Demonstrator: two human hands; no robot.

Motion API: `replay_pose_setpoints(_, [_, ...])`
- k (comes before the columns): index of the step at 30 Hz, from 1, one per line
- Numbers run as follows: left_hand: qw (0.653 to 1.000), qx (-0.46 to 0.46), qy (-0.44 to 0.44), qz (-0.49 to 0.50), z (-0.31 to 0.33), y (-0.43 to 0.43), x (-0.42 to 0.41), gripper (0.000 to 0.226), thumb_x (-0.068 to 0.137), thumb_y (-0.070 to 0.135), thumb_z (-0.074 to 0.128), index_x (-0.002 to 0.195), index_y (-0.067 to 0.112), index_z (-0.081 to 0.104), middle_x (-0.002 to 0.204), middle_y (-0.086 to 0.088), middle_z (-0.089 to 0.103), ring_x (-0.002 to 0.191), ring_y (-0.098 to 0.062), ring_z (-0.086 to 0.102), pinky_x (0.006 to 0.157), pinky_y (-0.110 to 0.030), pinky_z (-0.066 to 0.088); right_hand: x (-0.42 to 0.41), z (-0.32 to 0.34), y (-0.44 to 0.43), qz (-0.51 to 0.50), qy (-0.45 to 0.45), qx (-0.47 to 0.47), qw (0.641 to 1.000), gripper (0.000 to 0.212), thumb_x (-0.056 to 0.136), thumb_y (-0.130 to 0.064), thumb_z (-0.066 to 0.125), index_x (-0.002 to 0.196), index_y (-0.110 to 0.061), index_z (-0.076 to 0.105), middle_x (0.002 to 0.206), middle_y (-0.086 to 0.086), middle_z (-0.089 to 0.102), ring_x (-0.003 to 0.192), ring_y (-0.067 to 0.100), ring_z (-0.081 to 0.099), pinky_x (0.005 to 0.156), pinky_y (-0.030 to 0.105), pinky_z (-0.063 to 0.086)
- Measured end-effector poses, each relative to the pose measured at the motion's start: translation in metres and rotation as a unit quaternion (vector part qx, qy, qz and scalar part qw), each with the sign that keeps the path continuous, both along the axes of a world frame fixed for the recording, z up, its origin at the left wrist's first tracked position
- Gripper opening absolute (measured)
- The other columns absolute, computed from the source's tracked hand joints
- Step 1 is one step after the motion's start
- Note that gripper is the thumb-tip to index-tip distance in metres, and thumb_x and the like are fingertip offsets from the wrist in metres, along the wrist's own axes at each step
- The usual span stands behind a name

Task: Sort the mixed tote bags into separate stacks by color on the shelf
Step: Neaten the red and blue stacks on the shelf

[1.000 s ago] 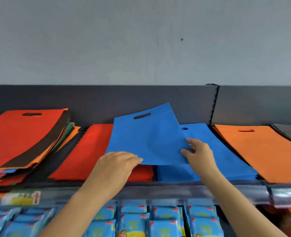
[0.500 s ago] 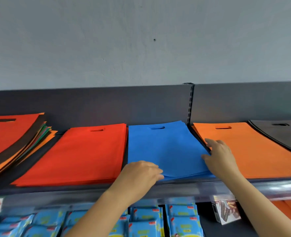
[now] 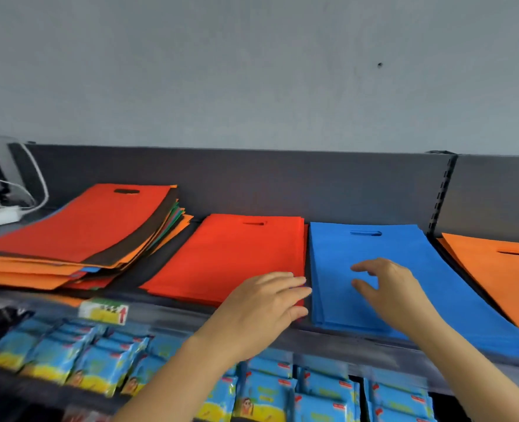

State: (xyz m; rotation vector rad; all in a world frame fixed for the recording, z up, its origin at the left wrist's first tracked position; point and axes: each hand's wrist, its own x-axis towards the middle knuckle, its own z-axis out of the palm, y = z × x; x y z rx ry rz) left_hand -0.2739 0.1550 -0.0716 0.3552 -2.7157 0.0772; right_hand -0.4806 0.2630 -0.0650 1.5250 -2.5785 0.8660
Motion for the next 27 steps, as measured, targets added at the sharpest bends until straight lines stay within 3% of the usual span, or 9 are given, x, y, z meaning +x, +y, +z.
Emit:
replay_pose_setpoints(8, [0.977, 0.002, 0.058, 0.204, 0.028, -0.1, 0.172, 0.047, 0.088, 0.044, 0.036, 0.108, 0.019, 0.07, 0.109, 0.007, 0.069, 0.101, -0.012, 0.062, 0.089, -0.017, 0.036, 0.109, 0.008, -0.096, 0.088, 0.015, -0.039, 0.995, 0.034, 0.086, -0.019, 0.064, 0.119, -0.017, 0.063, 0.122, 0.002, 0.062, 0.115, 0.02, 0.055, 0.097, 0.029, 0.039])
replay_pose_setpoints(12, [0.957, 0.006, 0.05, 0.285, 0.038, -0.152, 0.247, 0.066, 0.084, 0.055, 0.02, 0.121, 0.021, 0.063, 0.121, 0.006, 0.063, 0.114, -0.016, 0.056, 0.095, -0.029, 0.043, 0.174, 0.016, -0.148, 0.137, 0.027, -0.052, 0.989, 0.034, 0.085, -0.02, 0.065, 0.118, -0.015, 0.063, 0.119, 0.003, 0.064, 0.113, 0.02, 0.057, 0.097, 0.028, 0.038])
replay_pose_setpoints(14, [0.949, 0.012, 0.043, 0.311, 0.038, -0.18, 0.279, 0.059, 0.09, 0.055, 0.029, 0.127, 0.02, 0.058, 0.128, 0.004, 0.059, 0.122, -0.017, 0.05, 0.101, -0.032, 0.04, 0.206, 0.02, -0.173, 0.166, 0.032, -0.059, 0.984, 0.034, 0.086, -0.023, 0.064, 0.119, -0.016, 0.063, 0.121, 0.002, 0.063, 0.115, 0.02, 0.056, 0.099, 0.029, 0.038])
replay_pose_setpoints(17, [0.947, 0.015, 0.016, 0.32, 0.034, -0.219, 0.315, 0.044, 0.097, 0.04, 0.043, 0.136, 0.02, 0.05, 0.14, 0.004, 0.048, 0.131, -0.014, 0.04, 0.108, -0.03, 0.031, 0.254, 0.024, -0.207, 0.206, 0.033, -0.051, 0.977, 0.036, 0.089, -0.029, 0.061, 0.123, -0.018, 0.06, 0.126, 0.001, 0.06, 0.119, 0.019, 0.053, 0.099, 0.03, 0.039])
replay_pose_setpoints(22, [0.95, 0.104, -0.039, 0.291, 0.03, -0.263, 0.343, 0.052, 0.093, 0.049, 0.043, 0.141, 0.028, 0.04, 0.152, 0.008, 0.028, 0.141, -0.008, 0.018, 0.114, -0.027, 0.015, 0.316, 0.028, -0.249, 0.252, 0.042, -0.003, 0.967, 0.051, 0.09, -0.041, 0.057, 0.135, -0.017, 0.05, 0.138, 0.0, 0.051, 0.128, 0.017, 0.044, 0.104, 0.029, 0.035])
replay_pose_setpoints(24, [0.949, 0.126, -0.053, 0.283, 0.028, -0.271, 0.347, 0.055, 0.092, 0.053, 0.043, 0.142, 0.03, 0.038, 0.152, 0.008, 0.028, 0.142, -0.007, 0.018, 0.113, -0.027, 0.016, 0.329, 0.026, -0.259, 0.255, 0.044, 0.042, 0.965, 0.056, 0.09, -0.045, 0.055, 0.138, -0.017, 0.046, 0.139, 0.002, 0.049, 0.129, 0.02, 0.043, 0.106, 0.033, 0.036])
replay_pose_setpoints(27, [0.944, 0.148, -0.05, 0.291, 0.023, -0.277, 0.353, 0.065, 0.083, 0.067, 0.041, 0.138, 0.033, 0.043, 0.147, 0.011, 0.038, 0.136, -0.01, 0.033, 0.108, -0.027, 0.025, 0.339, 0.023, -0.268, 0.224, 0.069, 0.077, 0.969, 0.047, 0.091, -0.048, 0.051, 0.127, -0.017, 0.055, 0.123, 0.005, 0.061, 0.115, 0.025, 0.054, 0.096, 0.037, 0.043])
